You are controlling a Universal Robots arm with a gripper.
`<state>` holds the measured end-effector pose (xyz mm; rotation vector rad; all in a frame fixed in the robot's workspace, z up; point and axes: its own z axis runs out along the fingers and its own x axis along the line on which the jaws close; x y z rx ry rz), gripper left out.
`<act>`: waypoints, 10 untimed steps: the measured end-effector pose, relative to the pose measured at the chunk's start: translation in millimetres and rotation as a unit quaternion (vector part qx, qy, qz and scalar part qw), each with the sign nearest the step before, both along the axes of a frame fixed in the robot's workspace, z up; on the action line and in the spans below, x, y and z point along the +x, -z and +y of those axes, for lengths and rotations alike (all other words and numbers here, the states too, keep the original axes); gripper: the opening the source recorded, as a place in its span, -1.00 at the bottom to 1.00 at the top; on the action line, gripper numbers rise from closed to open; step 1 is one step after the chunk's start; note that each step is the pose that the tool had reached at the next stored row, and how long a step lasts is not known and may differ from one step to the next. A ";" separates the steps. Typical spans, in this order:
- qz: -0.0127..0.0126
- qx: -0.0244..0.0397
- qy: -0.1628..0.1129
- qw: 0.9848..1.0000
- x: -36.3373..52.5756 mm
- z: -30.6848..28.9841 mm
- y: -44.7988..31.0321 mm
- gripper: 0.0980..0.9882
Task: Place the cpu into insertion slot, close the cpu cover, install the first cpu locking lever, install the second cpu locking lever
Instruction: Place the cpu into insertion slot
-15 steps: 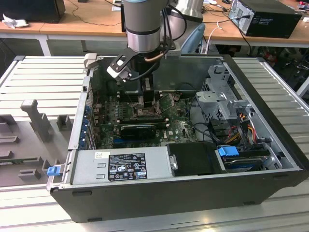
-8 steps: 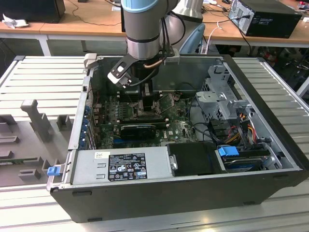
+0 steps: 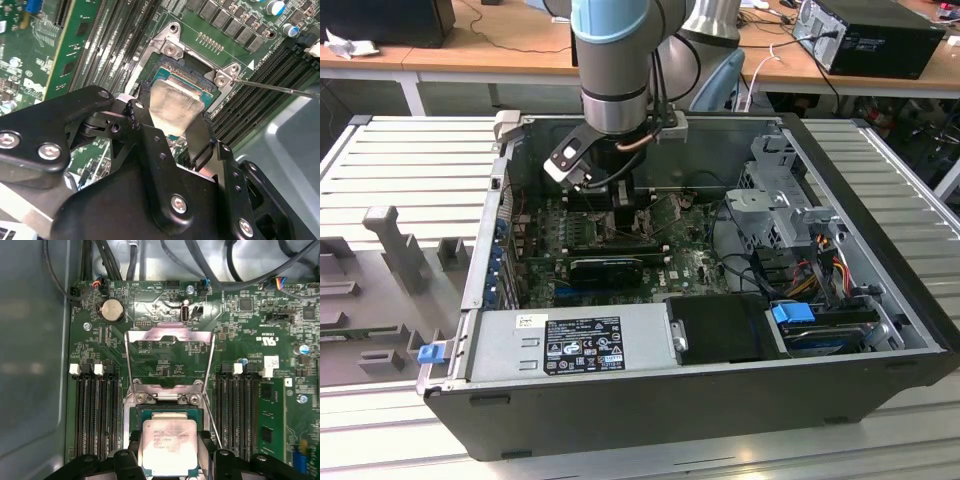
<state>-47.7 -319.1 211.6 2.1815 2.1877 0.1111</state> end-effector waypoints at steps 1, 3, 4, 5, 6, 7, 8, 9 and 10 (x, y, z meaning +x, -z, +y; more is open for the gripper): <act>0.000 0.000 0.000 1.000 -0.1 0.1 0.6 -0.04; 0.000 0.000 0.007 1.000 -0.3 0.1 2.5 -0.04; 0.000 0.000 0.008 1.000 -0.5 0.1 3.4 -0.04; 0.000 0.000 0.008 1.000 -0.5 0.1 3.9 -0.04; 0.000 0.000 0.008 1.000 -0.5 0.1 4.3 -0.04; 0.000 0.001 0.008 1.000 -0.5 0.2 4.9 -0.04; 0.000 0.001 0.008 1.000 -0.5 0.2 5.2 -0.04; 0.000 0.001 0.008 1.000 -0.6 0.5 5.9 -0.04; 0.000 0.001 0.008 1.000 -0.9 0.6 6.3 -0.04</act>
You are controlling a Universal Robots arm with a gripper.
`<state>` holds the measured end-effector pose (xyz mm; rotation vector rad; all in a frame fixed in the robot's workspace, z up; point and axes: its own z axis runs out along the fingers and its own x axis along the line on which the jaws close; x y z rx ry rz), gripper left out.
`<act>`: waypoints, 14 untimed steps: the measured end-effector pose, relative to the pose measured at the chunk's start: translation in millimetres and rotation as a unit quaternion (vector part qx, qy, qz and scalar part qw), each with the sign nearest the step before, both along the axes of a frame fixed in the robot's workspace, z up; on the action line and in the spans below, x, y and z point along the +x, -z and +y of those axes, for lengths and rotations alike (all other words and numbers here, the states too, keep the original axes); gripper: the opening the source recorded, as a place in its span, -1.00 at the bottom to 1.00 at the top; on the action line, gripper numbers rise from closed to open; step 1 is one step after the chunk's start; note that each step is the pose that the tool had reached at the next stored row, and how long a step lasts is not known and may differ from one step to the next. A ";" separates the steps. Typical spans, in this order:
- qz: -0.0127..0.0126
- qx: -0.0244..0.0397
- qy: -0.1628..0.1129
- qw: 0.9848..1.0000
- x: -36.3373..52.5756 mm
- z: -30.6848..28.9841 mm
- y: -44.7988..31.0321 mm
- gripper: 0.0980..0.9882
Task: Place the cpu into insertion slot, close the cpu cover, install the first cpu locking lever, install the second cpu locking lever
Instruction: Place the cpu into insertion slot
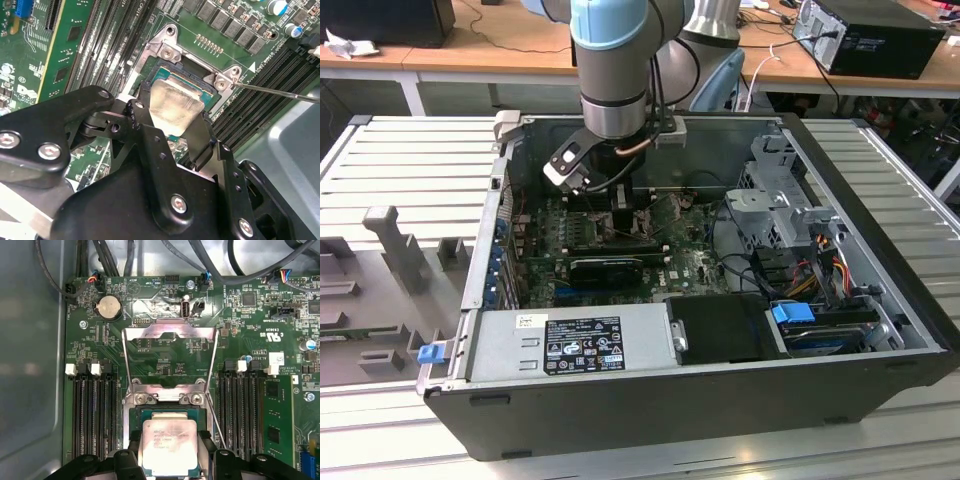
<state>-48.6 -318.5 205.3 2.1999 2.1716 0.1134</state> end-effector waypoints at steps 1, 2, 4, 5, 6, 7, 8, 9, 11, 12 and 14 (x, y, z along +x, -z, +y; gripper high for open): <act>0.000 0.001 0.000 1.000 -0.2 0.1 0.3 -0.04; 0.000 0.001 0.000 1.000 -0.3 0.3 0.8 -0.04; 0.000 0.001 0.000 1.000 -0.3 0.5 1.6 -0.04; 0.000 0.001 0.000 1.000 -0.4 0.6 2.2 -0.04; 0.000 0.001 0.000 1.000 -0.4 0.7 2.7 -0.04; 0.000 0.001 0.000 1.000 -0.4 0.7 3.3 -0.04; 0.000 0.001 0.000 1.000 -0.5 0.8 3.7 -0.04; 0.000 0.001 0.000 1.000 -0.5 0.8 3.7 -0.04; 0.000 0.001 0.000 1.000 -0.5 0.8 3.9 -0.04; 0.000 0.001 0.000 1.000 -0.5 0.9 3.9 -0.04; 0.000 0.002 0.000 1.000 -0.4 0.9 4.2 -0.04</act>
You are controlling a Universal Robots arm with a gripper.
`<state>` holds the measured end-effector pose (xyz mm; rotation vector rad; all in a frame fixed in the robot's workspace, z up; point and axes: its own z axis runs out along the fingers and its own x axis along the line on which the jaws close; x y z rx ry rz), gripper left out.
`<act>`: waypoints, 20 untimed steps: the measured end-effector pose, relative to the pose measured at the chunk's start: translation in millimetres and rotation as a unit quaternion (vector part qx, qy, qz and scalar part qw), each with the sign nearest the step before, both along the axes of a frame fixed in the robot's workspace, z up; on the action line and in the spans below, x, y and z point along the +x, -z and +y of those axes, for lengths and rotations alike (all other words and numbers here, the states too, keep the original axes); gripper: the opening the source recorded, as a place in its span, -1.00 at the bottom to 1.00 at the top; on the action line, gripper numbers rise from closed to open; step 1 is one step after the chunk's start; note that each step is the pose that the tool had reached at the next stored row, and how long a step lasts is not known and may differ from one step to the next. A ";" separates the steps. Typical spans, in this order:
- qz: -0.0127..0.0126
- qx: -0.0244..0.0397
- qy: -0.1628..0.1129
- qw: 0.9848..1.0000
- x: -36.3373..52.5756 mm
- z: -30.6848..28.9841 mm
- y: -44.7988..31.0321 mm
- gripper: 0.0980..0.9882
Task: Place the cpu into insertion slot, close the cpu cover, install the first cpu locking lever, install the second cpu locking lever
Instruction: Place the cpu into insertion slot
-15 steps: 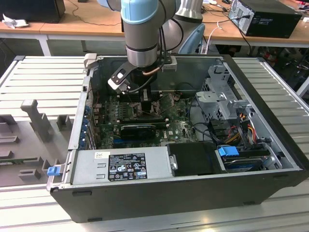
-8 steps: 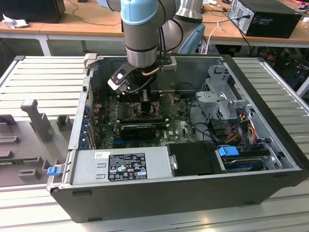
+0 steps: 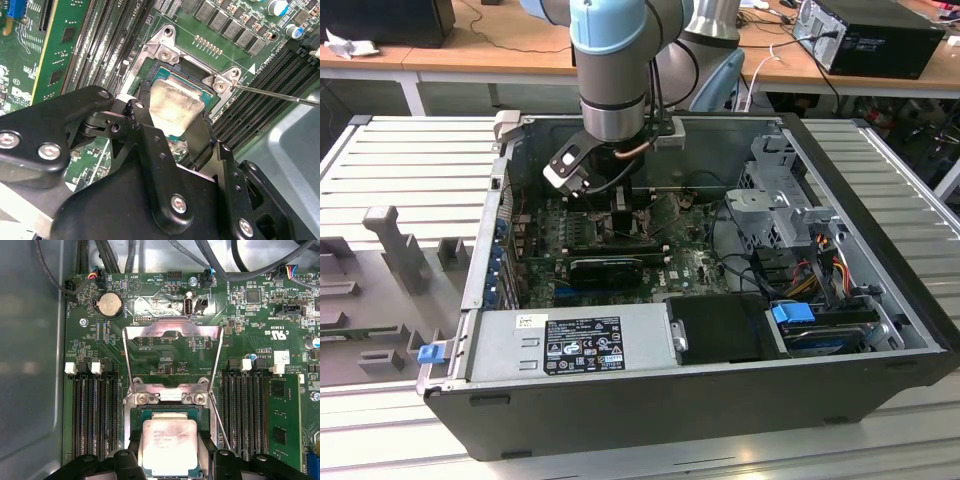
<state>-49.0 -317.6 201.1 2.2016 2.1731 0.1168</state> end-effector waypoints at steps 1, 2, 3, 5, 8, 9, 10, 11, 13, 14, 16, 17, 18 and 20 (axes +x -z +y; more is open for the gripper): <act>0.000 0.000 0.000 1.000 0.0 0.0 0.2 -0.04; 0.000 0.000 0.000 1.000 0.1 0.0 0.3 -0.01; 0.000 0.000 0.000 1.000 0.1 0.0 0.3 0.13; 0.000 0.000 0.000 1.000 0.2 0.0 0.3 0.13; 0.000 0.000 0.000 1.000 0.2 0.0 -2.8 0.13; 0.000 0.000 0.000 1.000 0.2 0.0 -4.0 0.13; 0.000 0.000 0.000 1.000 0.2 0.0 -6.5 0.09; 0.000 0.000 0.000 1.000 0.2 0.0 -8.6 -0.05; 0.000 0.000 0.000 1.000 0.2 0.0 -12.3 -0.33; 0.000 0.000 0.000 1.000 0.2 0.0 -13.6 -0.46; 0.000 -0.001 0.000 1.000 0.2 0.0 -15.7 -0.74; 0.000 -0.001 0.000 1.000 0.2 0.0 -17.6 -0.87; 0.000 -0.001 0.000 1.000 0.2 0.0 -18.7 -0.98; 0.000 -0.001 0.000 1.000 0.2 0.0 -21.6 -0.98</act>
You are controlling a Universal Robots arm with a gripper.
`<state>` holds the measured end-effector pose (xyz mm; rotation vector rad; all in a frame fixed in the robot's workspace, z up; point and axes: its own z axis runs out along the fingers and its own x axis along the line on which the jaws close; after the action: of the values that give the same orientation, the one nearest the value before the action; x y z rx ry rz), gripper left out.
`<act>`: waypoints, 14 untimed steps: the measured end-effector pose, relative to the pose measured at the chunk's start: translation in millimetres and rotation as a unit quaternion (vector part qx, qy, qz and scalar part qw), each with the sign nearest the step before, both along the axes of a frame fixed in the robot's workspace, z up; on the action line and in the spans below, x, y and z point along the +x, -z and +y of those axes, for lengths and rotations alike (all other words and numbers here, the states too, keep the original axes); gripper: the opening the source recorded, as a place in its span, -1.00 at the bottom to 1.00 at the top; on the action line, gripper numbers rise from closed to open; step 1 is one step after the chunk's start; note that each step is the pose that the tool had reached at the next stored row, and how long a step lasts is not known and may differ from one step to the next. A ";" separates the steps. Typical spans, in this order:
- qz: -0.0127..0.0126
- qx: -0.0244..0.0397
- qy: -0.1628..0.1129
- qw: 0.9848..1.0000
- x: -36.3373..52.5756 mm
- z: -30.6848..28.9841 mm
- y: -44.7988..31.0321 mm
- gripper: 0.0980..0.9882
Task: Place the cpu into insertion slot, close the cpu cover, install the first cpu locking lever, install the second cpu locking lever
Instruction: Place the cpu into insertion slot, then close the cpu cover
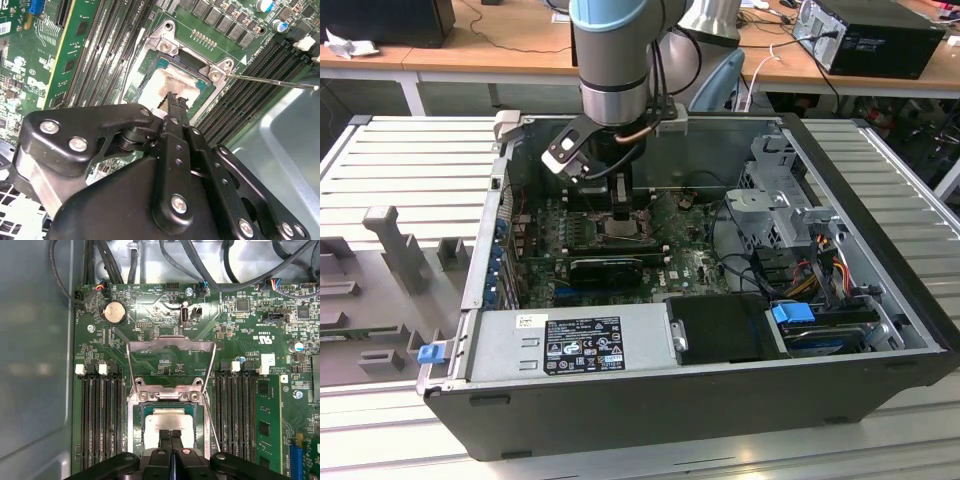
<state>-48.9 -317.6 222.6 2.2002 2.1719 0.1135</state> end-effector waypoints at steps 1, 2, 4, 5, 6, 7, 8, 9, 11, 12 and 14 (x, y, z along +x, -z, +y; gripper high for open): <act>0.000 0.000 0.000 1.000 0.0 0.0 -1.1 -0.98; 0.000 0.000 0.000 1.000 0.0 0.0 -1.5 -0.98; 0.000 0.000 0.000 1.000 0.0 0.0 -2.6 -0.98; 0.000 0.000 0.000 1.000 0.0 0.0 -3.6 -0.98; 0.000 0.000 0.000 1.000 0.0 0.0 -4.2 -0.98; 0.000 0.000 0.000 1.000 0.0 0.0 -4.5 -0.98; 0.000 0.000 0.000 1.000 0.3 0.0 -4.6 -0.98; 0.000 0.000 0.000 1.000 2.3 -0.2 -4.7 -0.98; 0.000 0.000 0.000 1.000 4.1 -0.6 -4.7 -0.98; 0.000 0.000 0.000 1.000 6.4 -0.7 -4.7 -0.98; 0.002 0.000 0.000 1.000 14.1 -0.8 -4.6 -0.98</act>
<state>-34.8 -318.4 227.3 2.2028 2.1726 0.1098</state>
